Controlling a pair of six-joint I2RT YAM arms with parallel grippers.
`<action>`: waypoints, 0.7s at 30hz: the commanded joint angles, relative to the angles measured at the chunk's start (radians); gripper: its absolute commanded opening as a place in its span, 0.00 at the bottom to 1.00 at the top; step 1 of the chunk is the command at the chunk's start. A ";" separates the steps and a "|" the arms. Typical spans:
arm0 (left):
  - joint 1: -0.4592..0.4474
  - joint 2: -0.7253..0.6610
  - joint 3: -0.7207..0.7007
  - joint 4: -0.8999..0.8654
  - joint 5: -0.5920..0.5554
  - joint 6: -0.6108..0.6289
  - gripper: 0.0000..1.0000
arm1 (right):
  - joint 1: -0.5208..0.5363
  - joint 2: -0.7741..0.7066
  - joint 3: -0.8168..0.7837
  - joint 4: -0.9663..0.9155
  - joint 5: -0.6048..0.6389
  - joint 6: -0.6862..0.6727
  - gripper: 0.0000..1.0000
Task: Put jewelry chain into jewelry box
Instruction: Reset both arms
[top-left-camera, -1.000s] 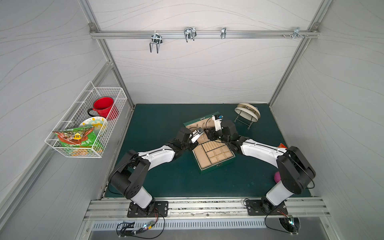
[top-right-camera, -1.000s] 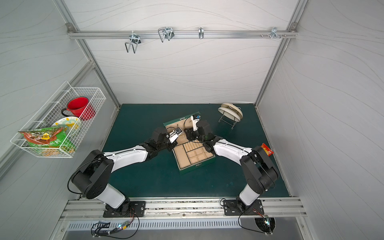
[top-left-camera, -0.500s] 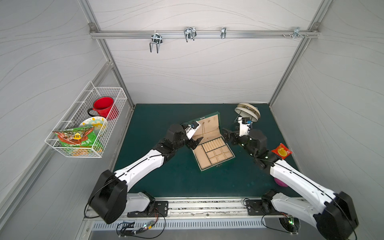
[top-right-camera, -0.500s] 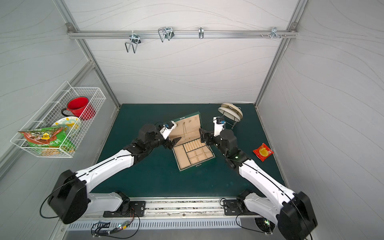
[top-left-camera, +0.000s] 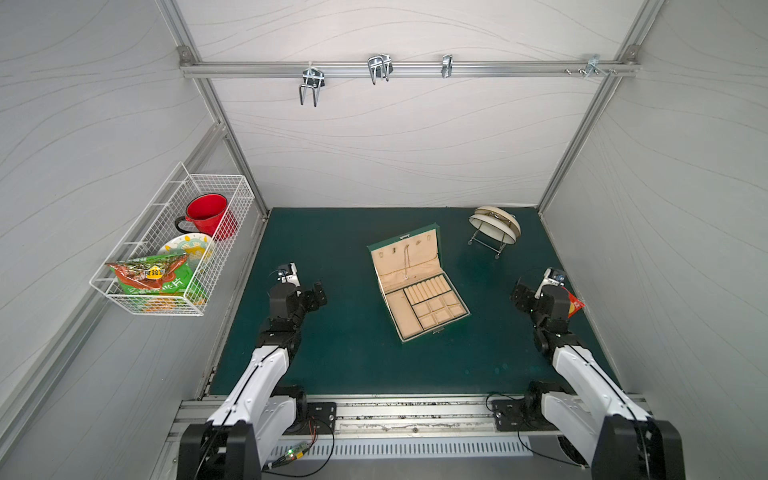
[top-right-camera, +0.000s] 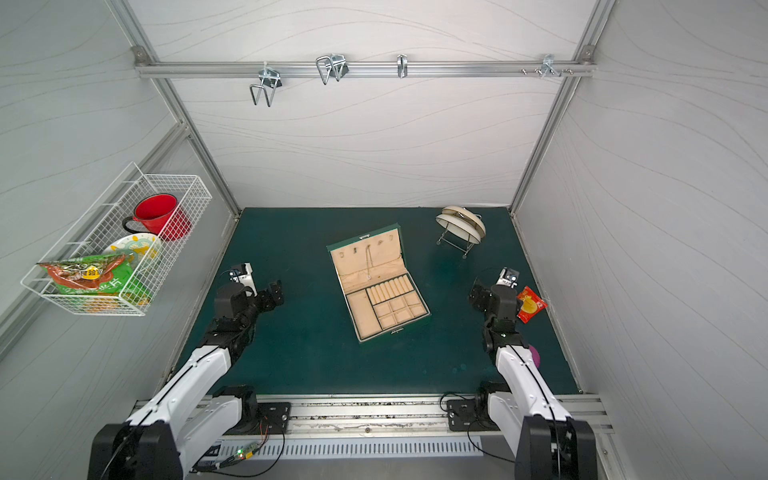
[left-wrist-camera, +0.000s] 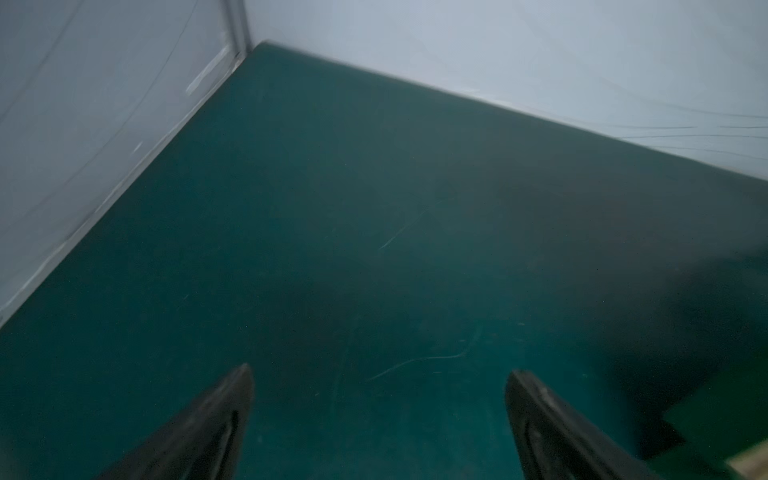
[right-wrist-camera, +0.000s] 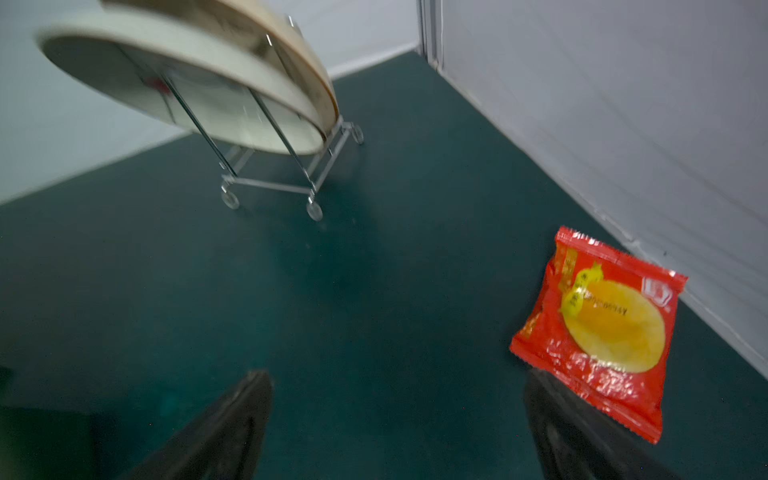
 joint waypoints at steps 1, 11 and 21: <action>0.014 0.166 0.037 0.244 0.028 0.056 1.00 | -0.004 0.104 -0.012 0.273 -0.036 -0.119 0.99; 0.005 0.521 0.063 0.604 0.150 0.201 1.00 | 0.007 0.567 0.102 0.618 -0.278 -0.221 0.99; 0.005 0.536 0.065 0.630 0.082 0.176 1.00 | 0.004 0.575 0.184 0.473 -0.231 -0.195 0.99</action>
